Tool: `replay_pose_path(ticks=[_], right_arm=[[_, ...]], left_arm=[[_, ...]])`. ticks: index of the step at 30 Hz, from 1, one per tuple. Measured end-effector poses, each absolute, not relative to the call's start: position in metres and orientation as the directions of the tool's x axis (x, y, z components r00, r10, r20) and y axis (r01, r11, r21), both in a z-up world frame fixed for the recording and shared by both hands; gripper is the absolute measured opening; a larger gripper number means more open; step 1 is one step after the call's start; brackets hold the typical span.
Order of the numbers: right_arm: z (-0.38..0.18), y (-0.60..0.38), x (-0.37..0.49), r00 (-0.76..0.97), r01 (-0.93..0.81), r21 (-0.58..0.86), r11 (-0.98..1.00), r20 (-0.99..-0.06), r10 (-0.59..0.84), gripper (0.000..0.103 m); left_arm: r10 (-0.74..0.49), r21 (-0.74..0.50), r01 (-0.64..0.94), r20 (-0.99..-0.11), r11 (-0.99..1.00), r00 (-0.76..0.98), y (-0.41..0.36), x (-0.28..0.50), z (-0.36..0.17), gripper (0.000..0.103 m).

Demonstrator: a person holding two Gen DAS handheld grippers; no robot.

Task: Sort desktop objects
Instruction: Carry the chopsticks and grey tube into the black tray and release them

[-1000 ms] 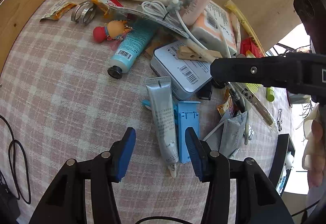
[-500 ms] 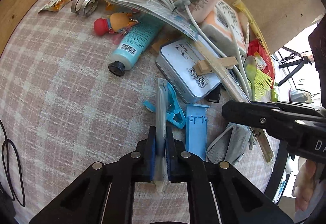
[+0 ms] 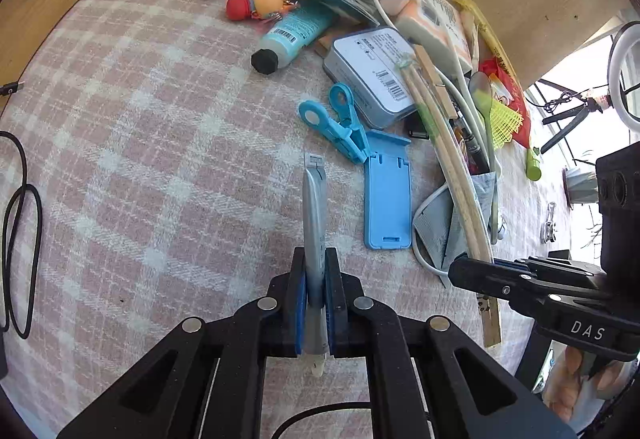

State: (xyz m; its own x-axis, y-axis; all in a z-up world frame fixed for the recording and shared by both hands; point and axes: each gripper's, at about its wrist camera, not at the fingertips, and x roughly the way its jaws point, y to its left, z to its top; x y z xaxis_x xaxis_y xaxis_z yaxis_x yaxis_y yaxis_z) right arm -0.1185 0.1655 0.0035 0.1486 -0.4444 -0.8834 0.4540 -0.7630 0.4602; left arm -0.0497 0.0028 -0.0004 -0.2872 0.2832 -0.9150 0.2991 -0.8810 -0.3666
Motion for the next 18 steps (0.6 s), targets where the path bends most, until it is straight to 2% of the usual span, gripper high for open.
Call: replay_pose_path(ticks=[10,18], right_arm=[[0.021,0.225,-0.079,0.082,0.424,0.468,-0.775,-0.872,-0.483,0.005],[0.046,0.284,-0.058,-0.012,0.348,0.494,-0.797,-0.847,-0.531,0.005]], left_arm=[[0.299,-0.375,0.224,-0.903,-0.899,-0.309,0.045,-0.017,0.027,0.007],[0.328,-0.377,0.11,-0.891,-0.919,-0.313,0.079,-0.045,0.063,0.007]])
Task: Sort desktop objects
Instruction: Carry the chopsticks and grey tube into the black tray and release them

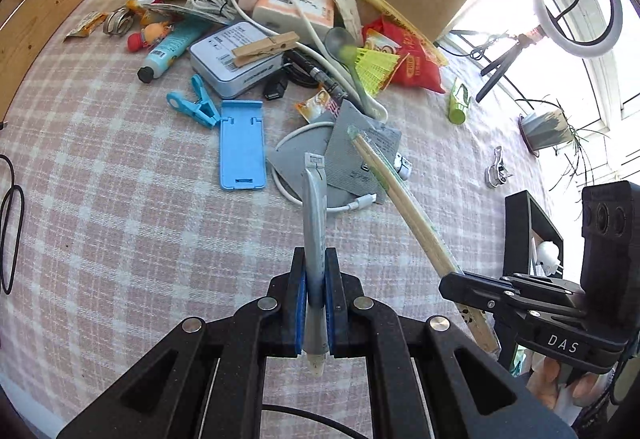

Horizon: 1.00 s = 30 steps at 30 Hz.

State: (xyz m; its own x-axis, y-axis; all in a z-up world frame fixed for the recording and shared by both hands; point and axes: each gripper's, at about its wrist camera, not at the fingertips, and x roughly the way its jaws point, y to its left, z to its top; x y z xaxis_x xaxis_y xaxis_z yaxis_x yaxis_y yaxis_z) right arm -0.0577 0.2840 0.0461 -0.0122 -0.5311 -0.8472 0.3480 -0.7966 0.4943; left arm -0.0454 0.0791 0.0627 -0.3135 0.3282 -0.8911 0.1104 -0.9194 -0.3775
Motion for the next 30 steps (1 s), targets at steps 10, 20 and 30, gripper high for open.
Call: replay_pose_path(ticks=[10,20,30], right_arm=[[0.087,0.394,-0.029,-0.189,0.219,0.504,-0.836,-0.818,-0.543,0.005],[0.12,0.535,0.016,-0.398,0.014,0.451,-0.892,-0.816,-0.419,0.005],[0.119,0.66,0.075,-0.478,-0.241,0.408,-0.881,-0.839,-0.258,0.005]], left_arm=[[0.414,-0.405,-0.09,-0.869,-0.91,-0.272,0.189,-0.051,0.087,0.007],[0.508,-0.443,-0.308,-0.843,-0.842,-0.174,0.313,-0.043,0.105,0.007],[0.547,-0.463,-0.465,-0.835,-0.755,-0.057,0.417,-0.017,0.111,0.007]])
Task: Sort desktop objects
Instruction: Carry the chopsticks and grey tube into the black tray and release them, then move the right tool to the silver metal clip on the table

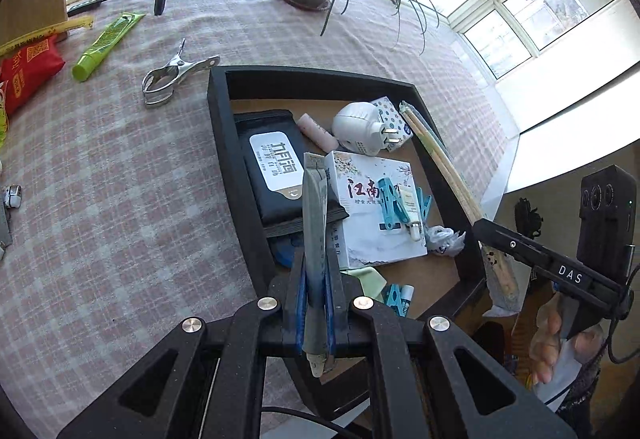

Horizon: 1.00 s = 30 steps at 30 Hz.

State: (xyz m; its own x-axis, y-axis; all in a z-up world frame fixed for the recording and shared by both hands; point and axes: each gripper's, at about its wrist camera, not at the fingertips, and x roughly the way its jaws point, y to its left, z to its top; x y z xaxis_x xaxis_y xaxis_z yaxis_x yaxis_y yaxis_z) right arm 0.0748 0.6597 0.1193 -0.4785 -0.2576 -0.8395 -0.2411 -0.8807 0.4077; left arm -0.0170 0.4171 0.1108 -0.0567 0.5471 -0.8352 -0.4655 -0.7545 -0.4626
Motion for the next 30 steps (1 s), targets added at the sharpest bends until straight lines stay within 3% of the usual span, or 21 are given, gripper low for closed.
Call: replay_pose_path(ticks=[5,6,7,8,10,11,30], right_arm=[[0.119,0.69,0.095,-0.492,-0.296,0.396,-0.869,-0.843,-0.217,0.005],[0.12,0.693,0.098,-0.498,-0.294,0.397,-0.869,-0.84,-0.216,0.008],[0.121,0.695,0.099,-0.495,-0.291,0.397,-0.871,-0.841,-0.218,0.012],[0.121,0.696,0.1,-0.491,-0.294,0.395,-0.87,-0.844,-0.218,0.019],[0.123,0.698,0.103,-0.498,-0.303,0.384,-0.872,-0.844,-0.199,0.05],[0.125,0.697,0.103,-0.507,-0.3,0.38,-0.875,-0.84,-0.191,0.054],[0.13,0.613,0.036,-0.465,-0.15,0.367,-0.918,-0.845,-0.262,0.054]], left_arm=[[0.552,-0.464,-0.517,-0.834,-0.72,-0.021,0.452,-0.004,0.111,0.007],[0.551,-0.463,-0.52,-0.834,-0.718,-0.017,0.456,-0.003,0.11,0.012],[0.55,-0.47,-0.517,-0.835,-0.715,0.0,0.46,-0.003,0.109,0.02],[0.55,-0.475,-0.513,-0.835,-0.715,0.007,0.462,-0.003,0.108,0.039],[0.537,-0.445,-0.52,-0.843,-0.729,-0.031,0.462,-0.001,0.111,0.041],[0.529,-0.43,-0.528,-0.847,-0.732,-0.043,0.461,0.0,0.113,0.041],[0.476,-0.406,-0.332,-0.864,-0.852,-0.165,0.334,-0.044,0.107,0.041]])
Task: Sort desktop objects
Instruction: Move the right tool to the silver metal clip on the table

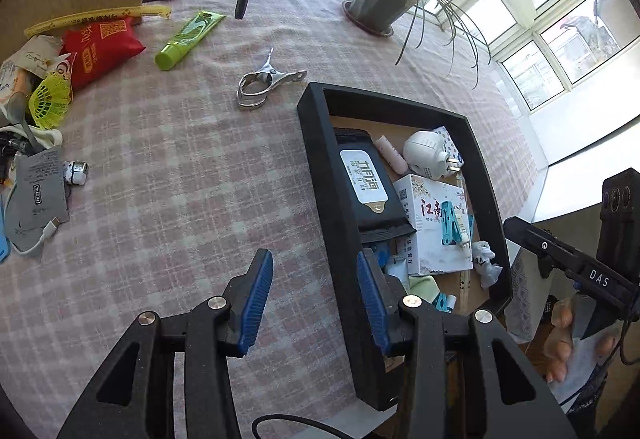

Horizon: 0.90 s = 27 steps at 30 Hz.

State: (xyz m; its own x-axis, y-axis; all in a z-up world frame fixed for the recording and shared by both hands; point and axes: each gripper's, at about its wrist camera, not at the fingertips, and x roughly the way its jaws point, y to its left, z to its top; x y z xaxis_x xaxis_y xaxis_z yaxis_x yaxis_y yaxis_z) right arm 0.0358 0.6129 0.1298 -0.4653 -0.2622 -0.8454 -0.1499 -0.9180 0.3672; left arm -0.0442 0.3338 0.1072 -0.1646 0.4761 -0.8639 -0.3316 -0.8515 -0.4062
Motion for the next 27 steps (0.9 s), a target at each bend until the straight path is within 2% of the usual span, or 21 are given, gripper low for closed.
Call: replay_pose_path(ticks=[14,22,27], right_arm=[[0.142,0.512,-0.065,-0.399,0.038,0.377,-0.925,-0.843,-0.36,0.055],[0.116,0.47,-0.132,-0.293,0.029,0.435,-0.9,-0.857,-0.424,0.06],[0.105,0.473,-0.18,-0.297,-0.022,0.395,-0.918,-0.88,-0.371,0.06]], left_arm=[[0.392,-0.375,-0.112,-0.876,-0.92,-0.282,0.203,-0.094,0.107,0.041],[0.369,-0.34,-0.147,-0.885,-0.929,-0.283,0.198,-0.13,0.109,0.041],[0.384,-0.33,-0.234,-0.889,-0.915,-0.249,0.238,-0.159,0.103,0.041]])
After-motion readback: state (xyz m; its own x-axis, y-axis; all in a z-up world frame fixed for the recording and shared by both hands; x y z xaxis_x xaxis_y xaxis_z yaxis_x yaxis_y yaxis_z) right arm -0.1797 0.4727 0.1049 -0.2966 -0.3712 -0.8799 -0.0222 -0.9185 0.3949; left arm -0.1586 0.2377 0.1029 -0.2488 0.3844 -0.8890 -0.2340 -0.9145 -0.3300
